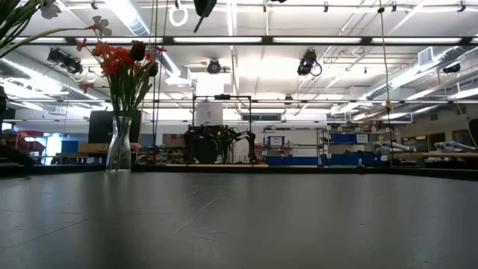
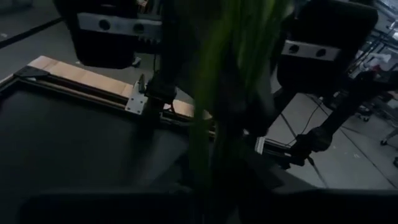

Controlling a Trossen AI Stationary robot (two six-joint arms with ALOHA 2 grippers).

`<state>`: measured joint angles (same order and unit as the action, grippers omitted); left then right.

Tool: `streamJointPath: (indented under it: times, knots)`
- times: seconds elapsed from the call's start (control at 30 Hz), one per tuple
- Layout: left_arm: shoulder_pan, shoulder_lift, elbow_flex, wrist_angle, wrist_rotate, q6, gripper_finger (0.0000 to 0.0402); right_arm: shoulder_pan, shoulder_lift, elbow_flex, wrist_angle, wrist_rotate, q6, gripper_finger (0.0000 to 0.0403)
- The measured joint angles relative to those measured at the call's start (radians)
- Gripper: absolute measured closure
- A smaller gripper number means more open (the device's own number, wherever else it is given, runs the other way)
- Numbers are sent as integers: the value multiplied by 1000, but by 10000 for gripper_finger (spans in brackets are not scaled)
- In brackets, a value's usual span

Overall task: Sort flowers into vase by color
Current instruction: Put the white flowers into the yellow vase

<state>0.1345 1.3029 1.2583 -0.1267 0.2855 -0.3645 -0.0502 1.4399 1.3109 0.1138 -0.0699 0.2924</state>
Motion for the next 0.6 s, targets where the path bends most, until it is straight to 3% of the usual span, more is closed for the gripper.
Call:
streamJointPath:
  times: [0.17, 0.43, 0.6]
  knots:
    - [0, 0, 0, -3, 1, 56, 390, 0, 0, 0, -10, 4, 48, 360]
    - [16, -26, 0, -11, -31, 108, 393, 0, -57, 0, -52, 62, 72, 246]
    - [52, -93, 0, -41, -58, 158, 394, 0, -165, 0, -191, 157, 49, 225]
